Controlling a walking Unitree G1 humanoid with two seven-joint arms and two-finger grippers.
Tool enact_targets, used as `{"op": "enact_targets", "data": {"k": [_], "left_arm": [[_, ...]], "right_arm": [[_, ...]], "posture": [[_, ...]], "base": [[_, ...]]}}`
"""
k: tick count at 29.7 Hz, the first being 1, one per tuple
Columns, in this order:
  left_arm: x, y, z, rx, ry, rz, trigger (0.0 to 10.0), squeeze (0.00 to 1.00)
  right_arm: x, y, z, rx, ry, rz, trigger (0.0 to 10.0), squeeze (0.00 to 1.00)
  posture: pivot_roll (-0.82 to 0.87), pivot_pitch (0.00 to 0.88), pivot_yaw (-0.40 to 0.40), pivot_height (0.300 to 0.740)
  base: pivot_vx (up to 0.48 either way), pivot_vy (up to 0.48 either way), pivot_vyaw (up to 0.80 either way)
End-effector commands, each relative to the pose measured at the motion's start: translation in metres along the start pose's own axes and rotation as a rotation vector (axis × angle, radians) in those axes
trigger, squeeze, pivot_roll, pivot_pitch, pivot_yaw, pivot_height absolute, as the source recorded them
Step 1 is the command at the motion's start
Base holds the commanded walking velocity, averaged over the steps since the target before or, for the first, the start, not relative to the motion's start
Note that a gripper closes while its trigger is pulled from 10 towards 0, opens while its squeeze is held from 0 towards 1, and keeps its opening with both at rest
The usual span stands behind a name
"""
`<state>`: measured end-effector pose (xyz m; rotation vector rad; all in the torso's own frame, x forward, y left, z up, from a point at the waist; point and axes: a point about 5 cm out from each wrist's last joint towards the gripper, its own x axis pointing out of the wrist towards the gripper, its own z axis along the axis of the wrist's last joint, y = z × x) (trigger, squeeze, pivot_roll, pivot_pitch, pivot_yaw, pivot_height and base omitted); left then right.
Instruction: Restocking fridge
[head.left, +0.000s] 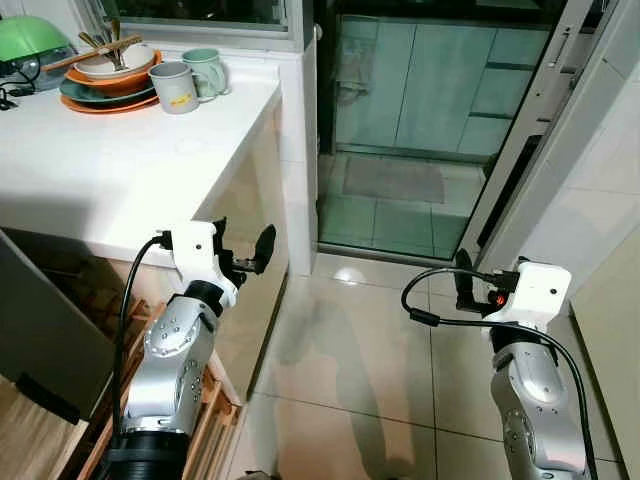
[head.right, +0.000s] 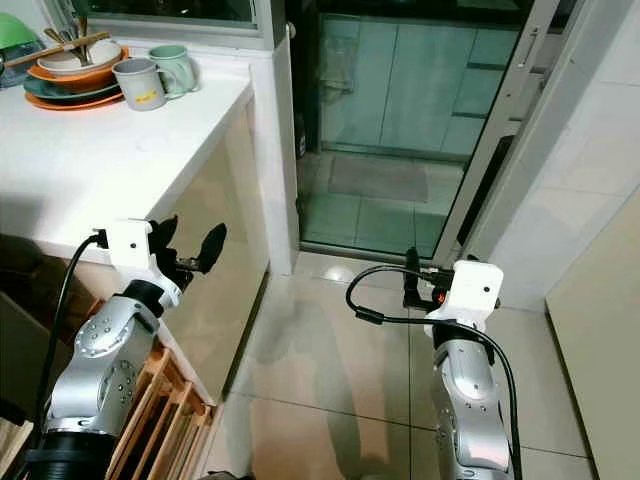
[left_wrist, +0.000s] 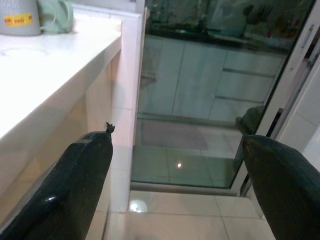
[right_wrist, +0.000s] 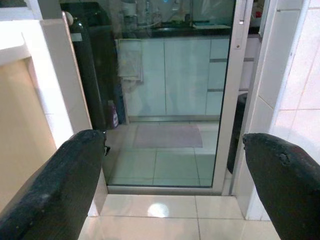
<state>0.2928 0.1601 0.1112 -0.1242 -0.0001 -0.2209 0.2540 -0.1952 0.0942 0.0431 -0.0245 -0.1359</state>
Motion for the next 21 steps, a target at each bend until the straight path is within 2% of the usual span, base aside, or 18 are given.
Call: {"op": "enact_targets", "data": {"k": [1,2,3,5,6,10,15,21], "left_arm": [[0.002,0.003,0.002,0.023,0.004,0.013,10.0,0.00],[0.002,0.003,0.002,0.023,0.004,0.013,10.0,0.00],[0.003,0.003,0.001,0.059,0.014,0.022,10.0,0.00],[0.004,0.003,0.000,0.080,0.026,0.029,10.0,0.00],[0.005,0.001,0.000,0.083,0.022,0.015,10.0,0.00],[0.010,-0.006,0.003,0.079,0.008,-0.029,10.0,0.00],[0.010,-0.009,0.002,0.058,0.019,-0.054,10.0,0.00],[0.012,-0.010,0.002,0.061,0.023,-0.050,10.0,0.00]], "right_arm": [[0.001,-0.001,0.002,-0.011,-0.003,0.016,10.0,1.00],[0.001,-0.001,0.002,-0.011,-0.003,0.016,10.0,1.00],[0.002,0.004,0.003,-0.035,-0.007,0.074,10.0,0.14],[0.002,0.006,0.005,-0.055,-0.017,0.093,10.0,0.14],[0.004,0.004,0.003,-0.049,-0.005,0.069,10.0,0.00],[0.006,-0.004,-0.003,0.001,0.046,0.004,10.0,0.00],[0.005,-0.010,-0.007,-0.005,0.070,-0.013,10.0,0.00],[0.006,-0.010,-0.011,-0.007,0.083,-0.011,10.0,0.00]], "posture": [[-0.09,0.000,0.072,0.740],[-0.09,0.000,0.072,0.740],[-0.09,0.000,0.073,0.740],[-0.09,0.000,0.074,0.740],[-0.09,0.000,0.075,0.740],[-0.09,0.000,0.074,0.740],[-0.10,0.000,0.073,0.740],[-0.10,0.000,0.072,0.740]], "base": [[0.000,0.000,0.00],[0.000,0.000,0.00],[0.000,0.000,0.00],[0.000,0.000,0.00],[0.000,0.000,0.00],[0.000,0.000,0.00],[0.000,0.000,0.00],[-0.381,0.000,0.00]]}}
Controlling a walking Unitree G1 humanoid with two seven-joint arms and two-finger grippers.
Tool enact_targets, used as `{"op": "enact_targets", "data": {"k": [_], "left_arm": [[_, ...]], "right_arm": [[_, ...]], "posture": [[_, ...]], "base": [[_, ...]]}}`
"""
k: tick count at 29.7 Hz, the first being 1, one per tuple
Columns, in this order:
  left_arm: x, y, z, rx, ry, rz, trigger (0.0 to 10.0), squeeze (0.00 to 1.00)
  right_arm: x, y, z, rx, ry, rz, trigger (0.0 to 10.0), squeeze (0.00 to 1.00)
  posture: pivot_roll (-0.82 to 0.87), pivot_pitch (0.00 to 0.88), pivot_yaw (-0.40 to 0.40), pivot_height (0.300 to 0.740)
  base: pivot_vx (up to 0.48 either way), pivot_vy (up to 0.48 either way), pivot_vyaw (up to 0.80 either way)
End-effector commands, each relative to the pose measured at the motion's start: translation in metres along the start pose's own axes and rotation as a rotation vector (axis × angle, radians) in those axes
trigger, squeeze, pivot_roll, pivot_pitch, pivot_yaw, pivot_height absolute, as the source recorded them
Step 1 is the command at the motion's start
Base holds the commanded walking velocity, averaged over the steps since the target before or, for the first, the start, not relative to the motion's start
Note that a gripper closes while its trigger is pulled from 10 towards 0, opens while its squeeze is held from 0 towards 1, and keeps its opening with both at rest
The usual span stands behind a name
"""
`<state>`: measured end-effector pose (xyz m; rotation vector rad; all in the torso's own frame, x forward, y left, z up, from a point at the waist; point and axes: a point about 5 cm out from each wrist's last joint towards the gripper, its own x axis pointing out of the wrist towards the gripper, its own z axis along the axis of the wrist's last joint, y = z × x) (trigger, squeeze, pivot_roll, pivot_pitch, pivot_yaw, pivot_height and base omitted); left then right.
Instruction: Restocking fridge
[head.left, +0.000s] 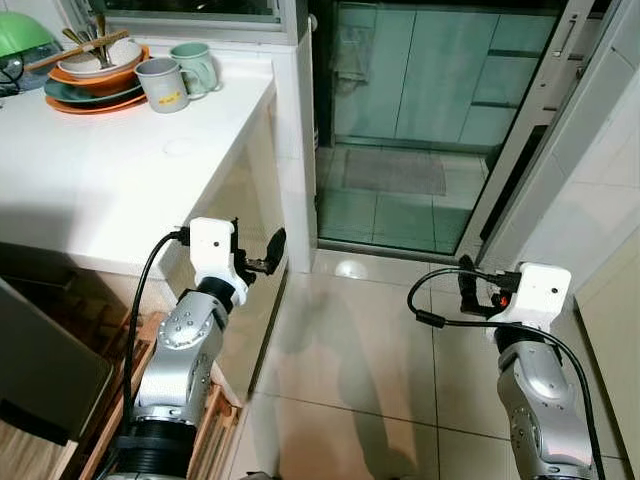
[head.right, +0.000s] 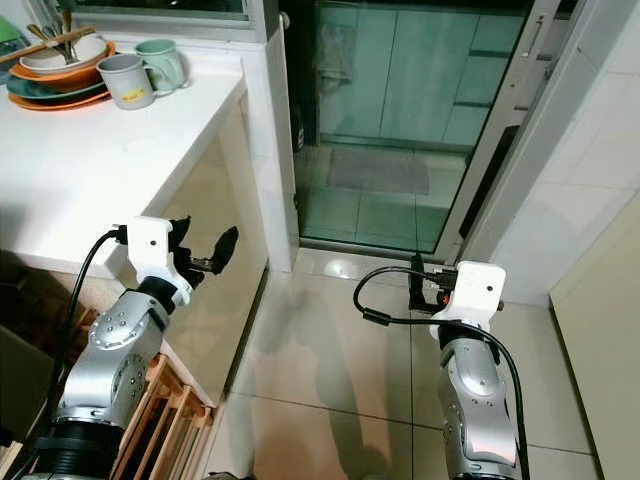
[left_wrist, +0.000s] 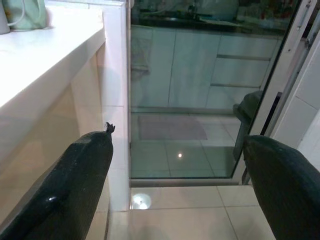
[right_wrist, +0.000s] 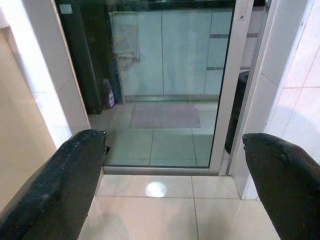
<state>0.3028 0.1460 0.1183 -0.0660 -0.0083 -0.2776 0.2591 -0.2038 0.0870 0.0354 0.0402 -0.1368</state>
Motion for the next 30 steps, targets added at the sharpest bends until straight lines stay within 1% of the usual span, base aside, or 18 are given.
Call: {"op": "enact_targets", "data": {"k": [1,21,24,25,26,30], "left_arm": [[-0.0004,0.0019,-0.0040,0.005,0.022,0.006,10.0,0.00],[0.0022,0.0045,-0.0061,0.009,0.034,0.009,10.0,0.00],[0.0025,0.0031,-0.0062,0.020,0.030,0.006,10.0,0.00],[0.0019,0.0024,-0.0071,0.002,0.033,0.004,10.0,0.00],[0.0019,0.0024,-0.0071,0.002,0.033,0.004,10.0,0.00],[0.0019,0.0027,-0.0059,-0.006,0.024,-0.002,10.0,0.00]], "right_arm": [[0.0004,-0.0006,-0.0041,0.006,0.022,-0.006,10.0,0.00],[-0.0028,-0.0017,-0.0119,-0.014,0.051,-0.005,10.0,0.00],[-0.0043,-0.0025,-0.0133,-0.021,0.056,-0.005,10.0,0.00],[-0.0048,-0.0024,-0.0139,-0.027,0.058,-0.004,10.0,0.00],[-0.0048,-0.0024,-0.0139,-0.027,0.058,-0.004,10.0,0.00],[-0.0049,-0.0020,-0.0140,-0.033,0.058,-0.001,10.0,0.00]], "posture": [[-0.10,0.000,0.071,0.740],[-0.10,0.000,0.071,0.740],[-0.10,0.000,0.072,0.740],[-0.10,0.000,0.072,0.740],[-0.10,0.000,0.072,0.740],[-0.10,0.000,0.072,0.740]], "base": [[-0.428,0.000,0.00],[-0.431,0.000,0.00],[-0.091,0.000,0.00],[0.000,0.000,0.00],[0.000,0.000,0.00],[0.000,0.427,0.00]]}}
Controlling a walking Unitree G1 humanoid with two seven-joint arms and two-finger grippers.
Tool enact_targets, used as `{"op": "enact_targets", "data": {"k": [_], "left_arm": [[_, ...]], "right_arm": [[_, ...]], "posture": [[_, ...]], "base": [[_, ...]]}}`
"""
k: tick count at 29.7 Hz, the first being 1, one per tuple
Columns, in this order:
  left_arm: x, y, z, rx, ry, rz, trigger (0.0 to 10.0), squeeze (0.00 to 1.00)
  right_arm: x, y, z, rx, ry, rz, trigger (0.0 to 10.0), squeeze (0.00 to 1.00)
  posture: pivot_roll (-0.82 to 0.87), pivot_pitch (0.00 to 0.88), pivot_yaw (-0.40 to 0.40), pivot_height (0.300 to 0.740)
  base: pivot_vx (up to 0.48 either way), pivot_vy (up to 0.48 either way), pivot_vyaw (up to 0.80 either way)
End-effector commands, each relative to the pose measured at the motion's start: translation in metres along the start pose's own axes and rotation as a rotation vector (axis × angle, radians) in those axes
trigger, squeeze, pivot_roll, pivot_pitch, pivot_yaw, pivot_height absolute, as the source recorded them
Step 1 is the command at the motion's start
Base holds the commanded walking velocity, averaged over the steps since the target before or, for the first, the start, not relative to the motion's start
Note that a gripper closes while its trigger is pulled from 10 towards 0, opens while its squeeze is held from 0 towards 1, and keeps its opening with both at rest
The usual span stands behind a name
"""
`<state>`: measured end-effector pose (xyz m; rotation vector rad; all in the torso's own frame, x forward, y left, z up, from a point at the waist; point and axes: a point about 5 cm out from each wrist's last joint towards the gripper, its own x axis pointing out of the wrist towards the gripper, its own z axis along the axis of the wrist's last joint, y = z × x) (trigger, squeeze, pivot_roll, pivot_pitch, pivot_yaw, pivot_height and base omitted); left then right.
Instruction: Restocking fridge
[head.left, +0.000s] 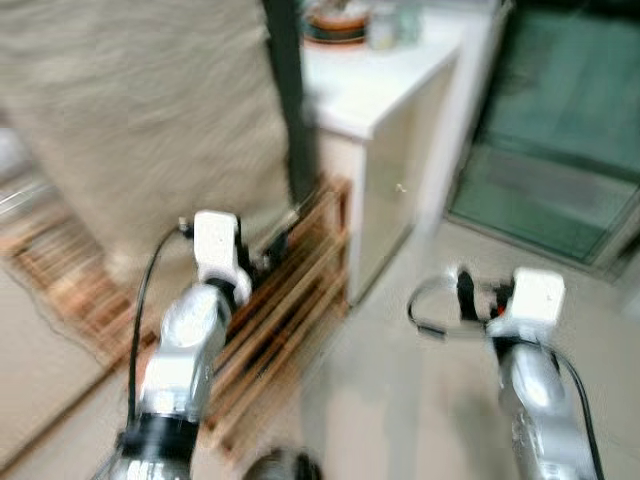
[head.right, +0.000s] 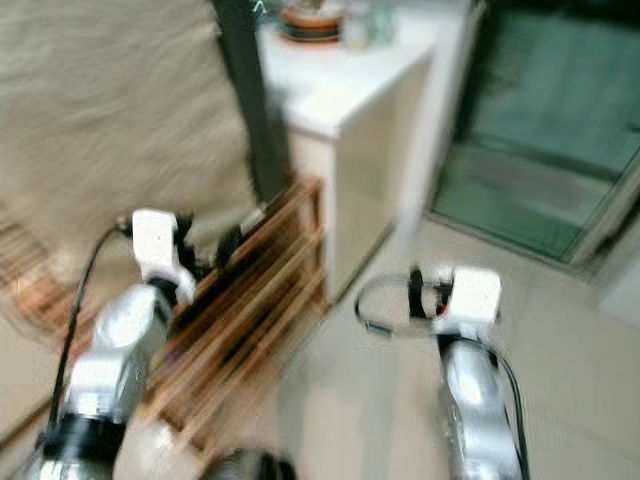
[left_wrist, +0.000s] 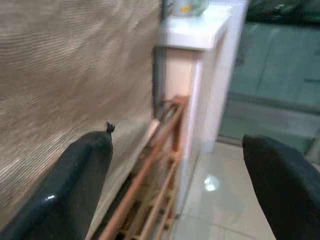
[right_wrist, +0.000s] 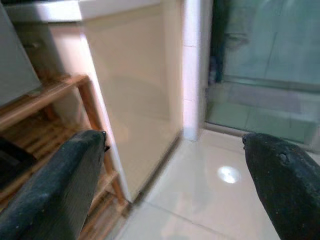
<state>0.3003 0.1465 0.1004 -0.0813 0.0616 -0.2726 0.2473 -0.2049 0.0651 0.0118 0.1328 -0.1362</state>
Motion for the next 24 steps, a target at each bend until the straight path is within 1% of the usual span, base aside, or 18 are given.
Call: {"op": "enact_targets", "data": {"k": [1,11,14,15,22,24], "left_arm": [[0.0041,0.0014,0.0125,0.019,-0.044,-0.010,10.0,0.00],[0.0030,-0.0027,0.0139,0.014,-0.060,-0.052,10.0,0.00],[0.0038,-0.0019,0.0157,0.034,-0.072,-0.049,10.0,0.00],[0.0040,-0.0013,0.0178,0.053,-0.087,-0.044,10.0,0.00],[0.0036,-0.0010,0.0175,0.050,-0.086,-0.048,10.0,0.00],[0.0028,-0.0019,0.0170,0.049,-0.084,-0.064,10.0,0.00]], "right_arm": [[0.0051,0.0013,0.0088,-0.004,-0.033,0.000,10.0,0.00],[0.0077,0.0010,0.0068,-0.019,-0.030,0.005,10.0,0.00],[0.0092,0.0014,0.0076,-0.034,-0.030,0.012,10.0,0.00],[0.0100,0.0022,0.0077,-0.038,-0.027,0.020,10.0,0.00],[0.0101,0.0041,0.0064,-0.049,-0.031,0.029,10.0,0.00],[0.0099,0.0041,0.0059,-0.052,-0.033,0.029,10.0,0.00]], "posture": [[-0.10,0.000,0.072,0.740],[-0.09,0.000,0.066,0.740],[-0.09,0.000,0.064,0.740],[-0.09,0.000,0.063,0.740],[-0.09,0.000,0.063,0.740],[-0.09,0.000,0.063,0.740]], "base": [[0.000,0.480,0.00],[0.000,0.455,0.00],[0.000,0.451,0.00],[0.000,0.000,-0.74],[0.000,0.000,-0.72],[0.000,0.000,0.00]]}}
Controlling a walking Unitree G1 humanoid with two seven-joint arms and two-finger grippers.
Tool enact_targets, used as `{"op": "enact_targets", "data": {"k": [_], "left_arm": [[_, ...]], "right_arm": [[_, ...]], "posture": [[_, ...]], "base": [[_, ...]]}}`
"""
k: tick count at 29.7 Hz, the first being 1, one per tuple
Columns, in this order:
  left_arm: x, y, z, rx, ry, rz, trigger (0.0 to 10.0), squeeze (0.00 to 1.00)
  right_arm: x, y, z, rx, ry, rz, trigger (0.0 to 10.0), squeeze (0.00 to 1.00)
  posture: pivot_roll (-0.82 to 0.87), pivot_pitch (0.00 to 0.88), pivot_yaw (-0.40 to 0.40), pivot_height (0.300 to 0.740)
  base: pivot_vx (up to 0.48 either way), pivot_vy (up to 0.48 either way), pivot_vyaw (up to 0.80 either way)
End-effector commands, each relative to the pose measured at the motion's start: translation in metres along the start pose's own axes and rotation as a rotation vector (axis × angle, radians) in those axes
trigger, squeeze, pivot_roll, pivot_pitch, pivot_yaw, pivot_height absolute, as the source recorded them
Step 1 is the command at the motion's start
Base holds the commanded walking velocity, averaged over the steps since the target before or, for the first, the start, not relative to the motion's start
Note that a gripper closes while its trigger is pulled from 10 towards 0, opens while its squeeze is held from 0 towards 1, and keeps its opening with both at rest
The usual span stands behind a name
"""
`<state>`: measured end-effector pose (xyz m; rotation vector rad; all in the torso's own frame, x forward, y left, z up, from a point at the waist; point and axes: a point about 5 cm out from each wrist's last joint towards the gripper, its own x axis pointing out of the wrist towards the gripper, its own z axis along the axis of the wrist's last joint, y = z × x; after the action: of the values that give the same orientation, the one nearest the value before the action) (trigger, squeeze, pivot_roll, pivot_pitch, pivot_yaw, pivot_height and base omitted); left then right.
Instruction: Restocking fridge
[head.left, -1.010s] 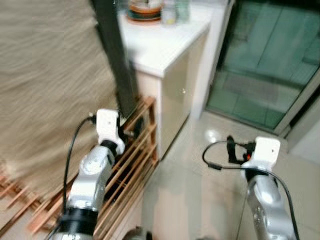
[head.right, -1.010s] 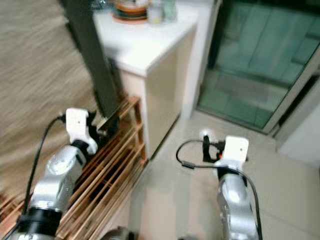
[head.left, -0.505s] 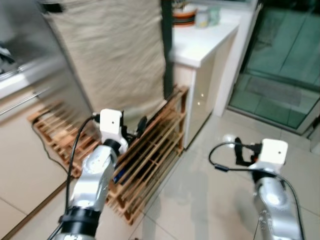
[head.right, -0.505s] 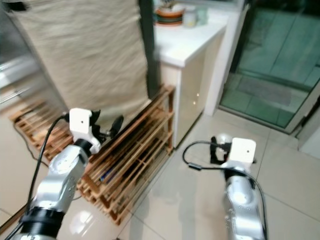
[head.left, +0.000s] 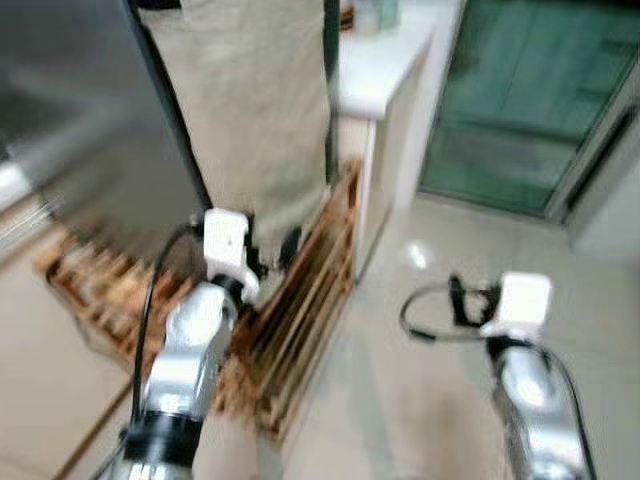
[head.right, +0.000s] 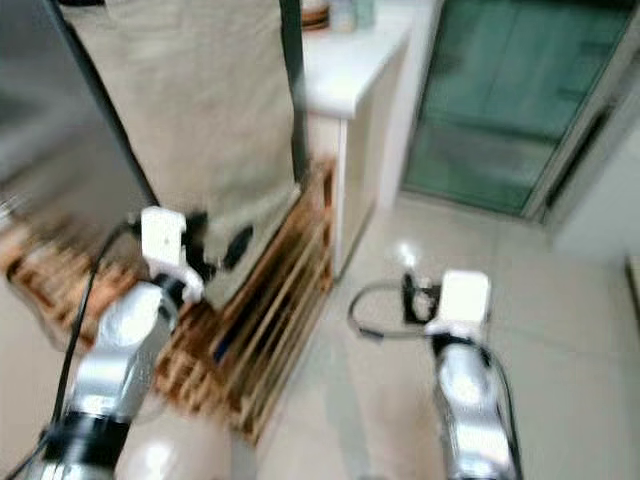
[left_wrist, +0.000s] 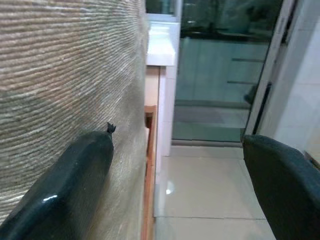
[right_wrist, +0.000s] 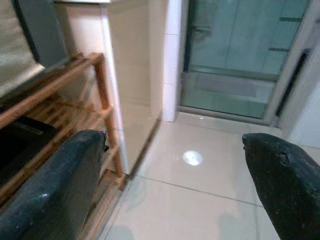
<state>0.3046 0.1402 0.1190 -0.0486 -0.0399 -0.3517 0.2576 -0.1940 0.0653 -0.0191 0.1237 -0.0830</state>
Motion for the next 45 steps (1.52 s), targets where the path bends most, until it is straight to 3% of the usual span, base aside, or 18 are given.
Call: {"op": "enact_targets", "data": {"k": [1,6,10,13,16,19,21,22,29,34,39,45], "left_arm": [[-0.007,0.003,-0.001,-0.018,-0.001,-0.023,10.0,0.00],[-0.021,0.007,-0.004,0.004,0.016,-0.062,10.0,0.00],[-0.030,0.017,-0.007,0.010,0.036,-0.034,10.0,0.00],[-0.031,0.029,-0.005,-0.012,0.025,0.046,10.0,0.00],[-0.025,0.045,0.004,-0.115,-0.016,0.204,10.0,0.00],[-0.022,0.053,0.013,-0.198,-0.051,0.274,10.0,0.00],[-0.021,0.051,0.018,-0.207,-0.064,0.256,10.0,0.00],[-0.022,0.043,0.021,-0.162,-0.063,0.159,10.0,0.00],[-0.046,0.028,-0.001,0.028,0.044,-0.031,10.0,0.00],[-0.058,0.036,0.001,-0.011,0.020,0.051,10.0,0.00],[-0.060,0.038,0.011,-0.036,-0.030,0.116,10.0,0.00],[-0.043,0.042,0.039,-0.081,-0.139,0.191,10.0,0.00]], "right_arm": [[0.000,-0.008,0.004,-0.023,-0.021,-0.022,10.0,0.00],[0.000,-0.009,0.003,-0.026,-0.021,-0.023,10.0,0.00],[-0.002,-0.011,0.002,-0.029,-0.017,-0.027,10.0,0.00],[-0.002,-0.011,0.000,-0.031,-0.011,-0.026,10.0,0.00],[-0.002,-0.010,-0.001,-0.033,-0.006,-0.022,10.0,0.00],[0.000,-0.010,-0.001,-0.036,-0.005,-0.021,10.0,0.00],[0.001,-0.010,-0.001,-0.038,-0.005,-0.020,10.0,0.00],[0.001,-0.010,-0.001,-0.040,-0.004,-0.020,10.0,0.00],[-0.001,-0.012,-0.003,-0.045,0.002,-0.021,10.0,0.00],[-0.005,-0.010,0.007,-0.040,-0.044,-0.010,10.0,0.00],[-0.006,-0.006,0.013,-0.057,-0.065,0.022,10.0,0.00],[0.000,-0.002,0.011,-0.061,-0.053,0.036,10.0,0.00]], "posture": [[-0.09,0.000,0.065,0.740],[-0.09,0.000,0.066,0.740],[-0.09,0.000,0.064,0.740],[-0.09,0.000,0.058,0.740],[-0.08,0.000,0.054,0.740],[-0.08,0.000,0.054,0.740],[-0.08,0.000,0.054,0.740],[-0.08,0.000,0.054,0.740],[-0.07,0.000,0.056,0.740],[-0.06,0.000,0.048,0.740],[-0.05,0.000,0.039,0.740],[-0.05,0.000,0.033,0.740]], "base": [[0.000,0.000,0.00],[0.000,0.000,0.00],[0.000,0.000,0.00],[0.000,0.000,0.00],[0.000,0.000,0.00],[0.000,0.000,0.00],[0.000,0.000,0.00],[0.000,0.000,0.00],[0.000,0.000,0.00],[0.000,0.000,0.00],[0.000,0.000,0.00],[0.000,0.000,0.00]]}}
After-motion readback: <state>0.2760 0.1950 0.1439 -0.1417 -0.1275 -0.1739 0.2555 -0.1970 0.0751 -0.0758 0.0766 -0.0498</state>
